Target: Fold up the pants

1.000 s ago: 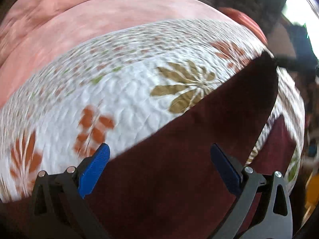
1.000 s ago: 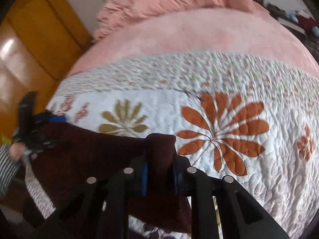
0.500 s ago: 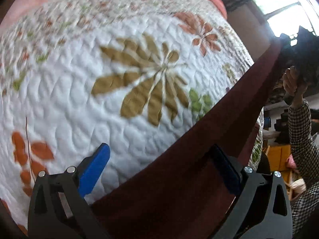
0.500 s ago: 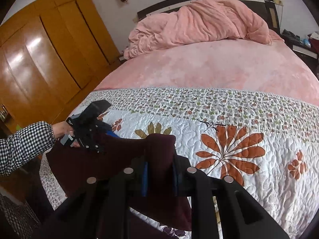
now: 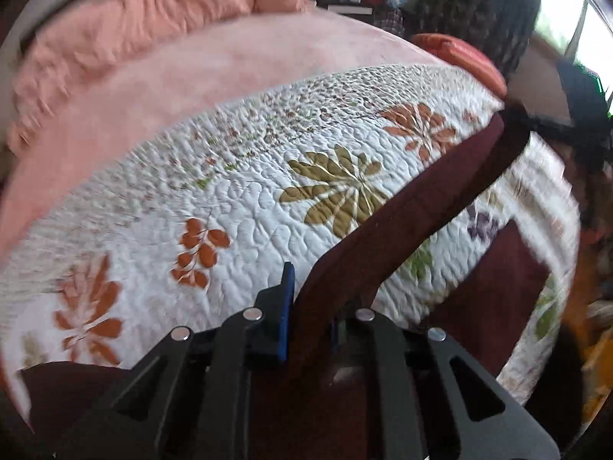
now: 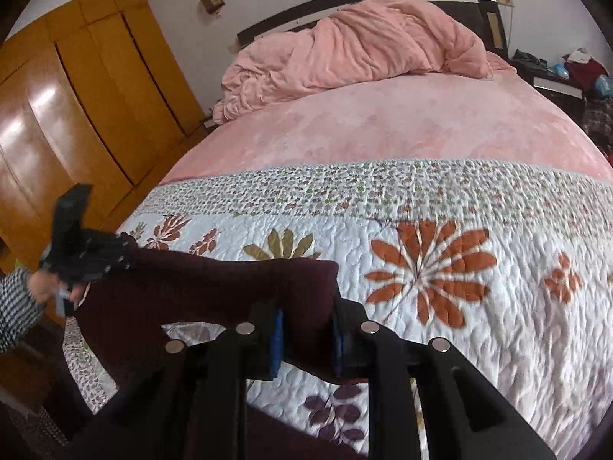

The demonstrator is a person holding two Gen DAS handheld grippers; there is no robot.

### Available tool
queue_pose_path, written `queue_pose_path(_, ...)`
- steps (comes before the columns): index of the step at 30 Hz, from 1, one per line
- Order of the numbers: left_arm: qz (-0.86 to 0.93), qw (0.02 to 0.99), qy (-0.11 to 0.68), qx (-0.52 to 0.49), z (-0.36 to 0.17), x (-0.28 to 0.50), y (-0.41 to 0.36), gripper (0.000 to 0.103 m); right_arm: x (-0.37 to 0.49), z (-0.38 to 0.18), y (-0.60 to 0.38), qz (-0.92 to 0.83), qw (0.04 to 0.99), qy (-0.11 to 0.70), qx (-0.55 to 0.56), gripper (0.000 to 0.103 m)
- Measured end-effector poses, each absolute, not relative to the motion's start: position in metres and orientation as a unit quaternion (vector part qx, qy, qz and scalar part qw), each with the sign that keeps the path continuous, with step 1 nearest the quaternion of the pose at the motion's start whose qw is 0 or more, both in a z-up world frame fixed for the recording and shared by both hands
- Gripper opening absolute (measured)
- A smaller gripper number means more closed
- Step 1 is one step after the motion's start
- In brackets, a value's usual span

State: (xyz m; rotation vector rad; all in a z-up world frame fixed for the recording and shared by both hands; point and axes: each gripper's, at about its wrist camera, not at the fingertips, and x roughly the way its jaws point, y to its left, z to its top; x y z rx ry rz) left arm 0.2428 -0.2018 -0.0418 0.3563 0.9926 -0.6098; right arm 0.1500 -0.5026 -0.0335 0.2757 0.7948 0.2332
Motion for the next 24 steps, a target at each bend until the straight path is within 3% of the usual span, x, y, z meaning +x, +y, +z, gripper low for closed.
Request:
queue_pose_path(6, -0.249, 0.830, 0.406, 0.290, -0.076, 0.141, -0.231, 0.015, 0.092, -0.085, -0.500, 0.090, 0.885, 0.434, 0.142, 0.021)
queue_pose_path(12, -0.245, 0.826, 0.412, 0.296, -0.107, 0.095, -0.222, 0.016, 0.038, -0.116, -0.491, 0.081, 0.877, 0.447, 0.155, 0.027)
queue_pose_path(15, -0.245, 0.816, 0.422, 0.310, -0.126, 0.077, -0.221, 0.016, 0.025, -0.123, -0.486, 0.071, 0.875, 0.454, 0.152, 0.035)
queue_pose_path(19, -0.236, 0.813, 0.423, 0.323, -0.149, 0.063, -0.221, 0.017, 0.010, -0.127, -0.478, 0.058, 0.869, 0.468, 0.148, 0.058)
queue_pose_path(24, -0.227, 0.824, 0.403, 0.327, -0.158, 0.056, -0.221, 0.017, -0.024, -0.126, -0.469, 0.024, 0.868, 0.479, 0.128, 0.060)
